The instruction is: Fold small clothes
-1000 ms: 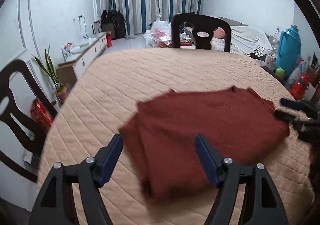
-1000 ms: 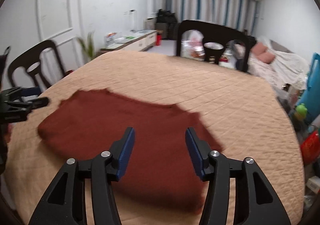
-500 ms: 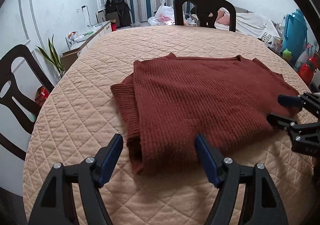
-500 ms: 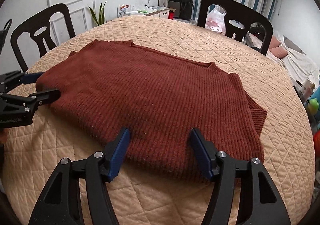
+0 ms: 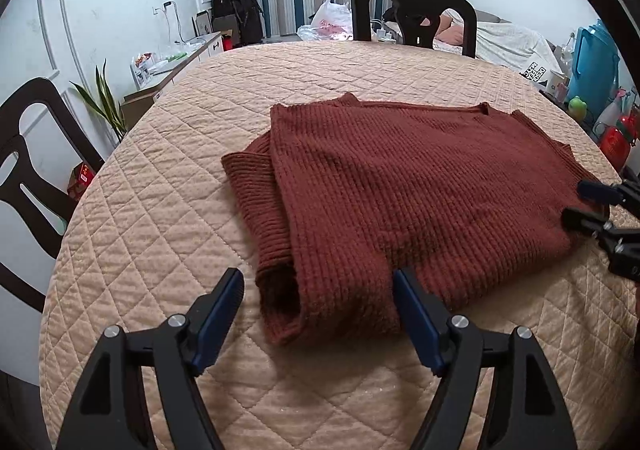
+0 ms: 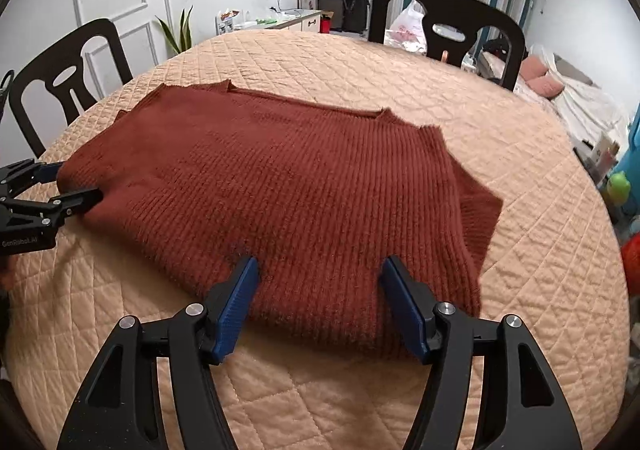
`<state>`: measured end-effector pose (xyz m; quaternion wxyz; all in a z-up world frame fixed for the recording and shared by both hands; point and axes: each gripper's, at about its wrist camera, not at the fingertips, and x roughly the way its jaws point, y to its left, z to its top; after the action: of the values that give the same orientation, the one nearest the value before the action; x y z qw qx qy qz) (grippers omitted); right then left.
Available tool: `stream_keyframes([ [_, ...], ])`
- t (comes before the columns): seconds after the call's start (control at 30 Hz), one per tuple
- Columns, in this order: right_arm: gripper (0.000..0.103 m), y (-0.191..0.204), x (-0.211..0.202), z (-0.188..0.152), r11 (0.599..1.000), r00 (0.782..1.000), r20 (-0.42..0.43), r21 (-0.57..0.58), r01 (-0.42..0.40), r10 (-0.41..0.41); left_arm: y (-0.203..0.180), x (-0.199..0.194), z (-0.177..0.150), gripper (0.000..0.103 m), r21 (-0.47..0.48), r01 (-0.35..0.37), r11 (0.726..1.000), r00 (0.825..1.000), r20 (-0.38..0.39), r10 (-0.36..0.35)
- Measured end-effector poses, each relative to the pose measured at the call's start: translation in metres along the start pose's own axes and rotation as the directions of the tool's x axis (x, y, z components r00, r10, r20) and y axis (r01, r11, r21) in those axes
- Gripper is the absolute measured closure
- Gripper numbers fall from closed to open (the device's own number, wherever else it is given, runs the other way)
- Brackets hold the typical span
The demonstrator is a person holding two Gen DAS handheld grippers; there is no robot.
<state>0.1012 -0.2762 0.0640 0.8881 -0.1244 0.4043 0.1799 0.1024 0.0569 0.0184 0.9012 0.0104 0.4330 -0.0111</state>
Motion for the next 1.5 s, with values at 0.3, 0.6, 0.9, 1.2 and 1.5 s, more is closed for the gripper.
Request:
stream_keyframes([
  [0.3,0.037,-0.016,0.005,-0.010,0.998,0.999,-0.023,0.051,0.042,-0.041,-0.002,0.000,0.000,0.024,0.002,-0.010,1.000,1.000,0.008,0.010],
  [0.6,0.037,-0.029,-0.003,-0.007,0.994,0.998,-0.013,0.086,0.067,-0.066,0.001,0.000,0.001,0.023,-0.006,0.008,1.000,1.000,0.002,-0.008],
  [0.9,0.037,-0.025,-0.010,-0.006,0.993,0.998,-0.003,0.095,0.063,-0.063,0.018,-0.012,0.005,0.022,-0.042,0.037,0.998,0.999,0.026,-0.036],
  [1.2,0.037,0.018,-0.049,0.002,0.993,0.984,0.136,0.028,-0.118,0.113,0.059,-0.030,0.019,0.021,-0.112,0.075,0.991,0.997,0.029,-0.072],
  [1.5,0.032,0.138,-0.030,0.017,0.923,0.953,0.103,-0.296,-0.245,0.285,0.090,-0.029,0.008,0.021,-0.233,0.108,0.966,0.994,0.052,-0.099],
])
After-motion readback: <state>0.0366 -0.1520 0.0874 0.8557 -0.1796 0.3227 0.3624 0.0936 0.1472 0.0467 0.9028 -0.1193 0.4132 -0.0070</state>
